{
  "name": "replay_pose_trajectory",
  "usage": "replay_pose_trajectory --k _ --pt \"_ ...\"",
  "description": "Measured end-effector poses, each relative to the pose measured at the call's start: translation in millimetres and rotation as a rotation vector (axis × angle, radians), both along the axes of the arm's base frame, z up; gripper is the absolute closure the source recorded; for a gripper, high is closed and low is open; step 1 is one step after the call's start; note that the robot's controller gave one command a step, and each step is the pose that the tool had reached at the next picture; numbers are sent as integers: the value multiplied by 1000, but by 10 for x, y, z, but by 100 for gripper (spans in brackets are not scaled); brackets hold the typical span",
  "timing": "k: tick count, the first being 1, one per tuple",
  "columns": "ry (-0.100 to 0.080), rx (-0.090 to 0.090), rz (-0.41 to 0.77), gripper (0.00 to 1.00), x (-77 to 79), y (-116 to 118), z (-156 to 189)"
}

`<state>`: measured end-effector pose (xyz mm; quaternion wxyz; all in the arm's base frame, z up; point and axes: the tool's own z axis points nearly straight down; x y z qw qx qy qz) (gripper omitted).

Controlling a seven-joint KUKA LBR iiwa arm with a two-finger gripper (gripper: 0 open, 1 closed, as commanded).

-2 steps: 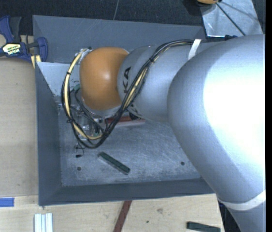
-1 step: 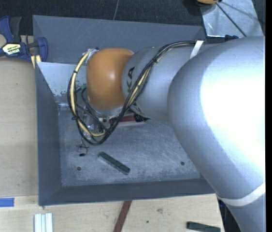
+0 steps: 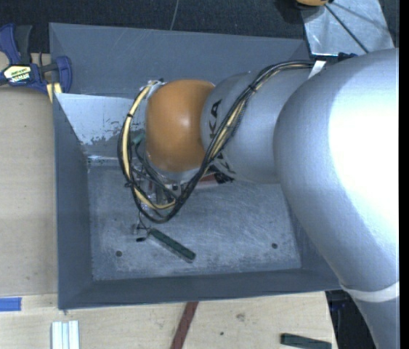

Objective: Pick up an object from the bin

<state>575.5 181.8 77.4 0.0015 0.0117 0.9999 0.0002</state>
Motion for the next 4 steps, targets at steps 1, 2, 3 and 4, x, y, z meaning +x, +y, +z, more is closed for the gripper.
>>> replay_pose_trajectory --k 1,2,3,4 --pt "-1 1 244 0 289 -493 -18" --pt "-1 0 379 100 -110 -819 -67" --pt "0 0 378 0 -114 -822 -72" --pt "0 0 376 100 -112 -822 -70"
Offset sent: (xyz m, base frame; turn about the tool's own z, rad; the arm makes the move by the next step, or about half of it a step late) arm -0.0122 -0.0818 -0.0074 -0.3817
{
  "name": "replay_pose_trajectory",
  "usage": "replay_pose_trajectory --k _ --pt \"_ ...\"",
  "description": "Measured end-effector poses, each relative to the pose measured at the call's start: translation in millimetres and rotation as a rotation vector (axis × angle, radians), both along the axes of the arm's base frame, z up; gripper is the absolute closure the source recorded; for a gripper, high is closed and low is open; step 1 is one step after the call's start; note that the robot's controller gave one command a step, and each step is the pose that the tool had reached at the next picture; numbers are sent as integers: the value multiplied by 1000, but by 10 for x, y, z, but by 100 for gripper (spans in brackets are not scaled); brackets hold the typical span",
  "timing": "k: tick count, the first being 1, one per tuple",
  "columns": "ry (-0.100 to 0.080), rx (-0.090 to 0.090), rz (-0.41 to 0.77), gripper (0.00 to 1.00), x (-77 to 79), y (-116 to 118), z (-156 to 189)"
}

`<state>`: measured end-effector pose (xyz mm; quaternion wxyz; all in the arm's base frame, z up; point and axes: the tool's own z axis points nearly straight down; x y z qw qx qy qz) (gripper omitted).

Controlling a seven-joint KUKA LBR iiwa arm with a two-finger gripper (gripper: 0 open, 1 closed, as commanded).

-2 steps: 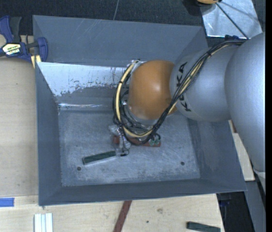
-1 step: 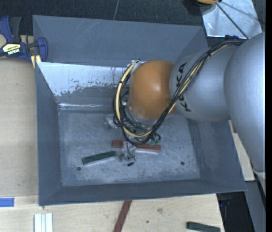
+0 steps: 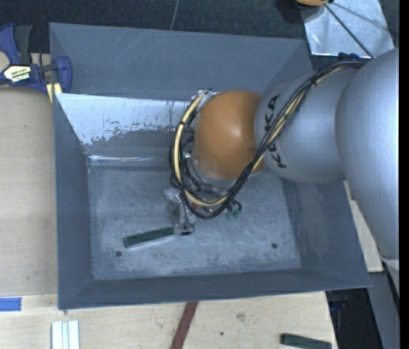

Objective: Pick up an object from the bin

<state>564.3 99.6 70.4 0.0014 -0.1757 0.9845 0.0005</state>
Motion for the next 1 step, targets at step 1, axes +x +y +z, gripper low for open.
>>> replay_pose_trajectory --k 1 --pt "1 0 0 0 -3 -3 -1"
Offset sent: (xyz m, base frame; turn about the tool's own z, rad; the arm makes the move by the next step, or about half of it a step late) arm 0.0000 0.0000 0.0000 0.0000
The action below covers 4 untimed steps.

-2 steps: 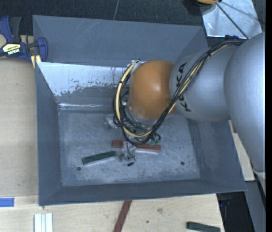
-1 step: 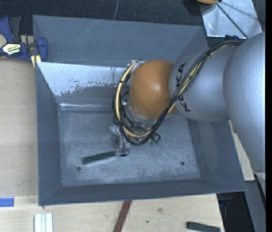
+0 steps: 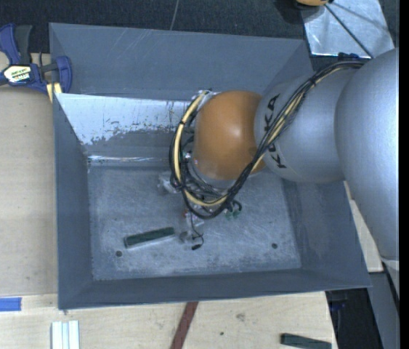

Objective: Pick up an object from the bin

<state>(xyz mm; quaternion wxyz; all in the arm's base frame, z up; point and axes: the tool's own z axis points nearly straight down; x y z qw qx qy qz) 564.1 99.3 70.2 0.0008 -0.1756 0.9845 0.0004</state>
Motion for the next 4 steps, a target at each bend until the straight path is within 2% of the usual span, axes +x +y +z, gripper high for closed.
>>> replay_pose_trajectory --k 1,2,3,4 --pt "0 0 -1 0 0 0 0" --pt "0 0 251 100 -416 446 30" --pt "1 0 250 100 -415 445 30" --pt "-5 0 253 100 -341 567 1623"
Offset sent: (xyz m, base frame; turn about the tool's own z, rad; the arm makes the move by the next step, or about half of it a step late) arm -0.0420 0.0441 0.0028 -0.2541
